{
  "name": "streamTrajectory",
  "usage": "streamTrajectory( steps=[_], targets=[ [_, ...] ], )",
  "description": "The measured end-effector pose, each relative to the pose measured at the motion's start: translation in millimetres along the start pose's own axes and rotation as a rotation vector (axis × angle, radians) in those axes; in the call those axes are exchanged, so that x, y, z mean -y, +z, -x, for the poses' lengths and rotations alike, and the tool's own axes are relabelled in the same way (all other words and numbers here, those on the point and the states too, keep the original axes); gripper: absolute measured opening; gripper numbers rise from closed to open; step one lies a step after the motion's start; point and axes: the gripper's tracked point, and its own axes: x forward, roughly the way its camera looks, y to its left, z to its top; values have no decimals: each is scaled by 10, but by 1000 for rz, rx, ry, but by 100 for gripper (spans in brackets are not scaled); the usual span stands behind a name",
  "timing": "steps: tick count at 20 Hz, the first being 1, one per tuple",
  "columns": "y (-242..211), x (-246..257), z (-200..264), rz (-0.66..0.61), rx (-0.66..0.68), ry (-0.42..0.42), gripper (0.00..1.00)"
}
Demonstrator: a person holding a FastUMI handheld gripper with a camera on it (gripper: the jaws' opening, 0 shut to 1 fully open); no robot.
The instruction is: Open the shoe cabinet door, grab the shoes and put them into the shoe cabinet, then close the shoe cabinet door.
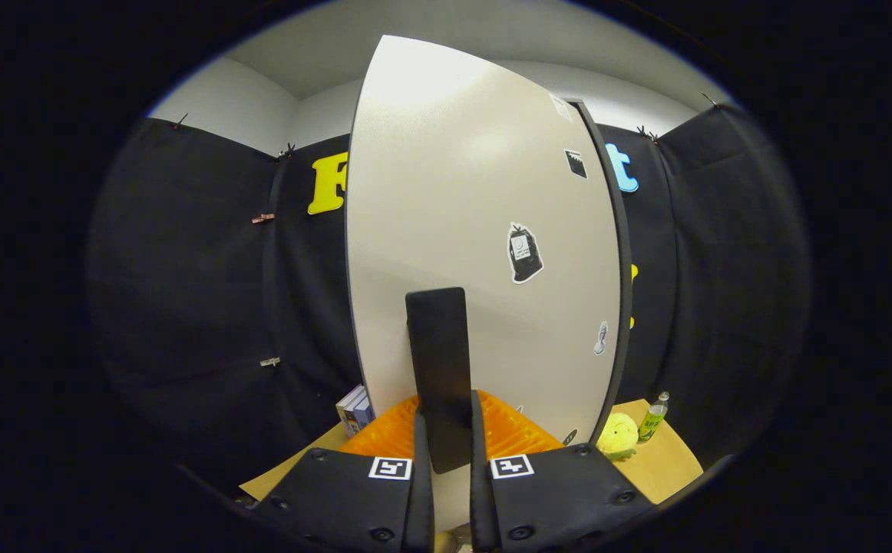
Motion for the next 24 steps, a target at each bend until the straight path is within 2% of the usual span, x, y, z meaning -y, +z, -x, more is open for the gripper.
streamTrajectory(
  steps=[17, 24],
  targets=[
    [-10, 564, 331, 18, -47, -123, 21],
    [0, 743, 376, -23, -52, -152, 21]
  ],
)
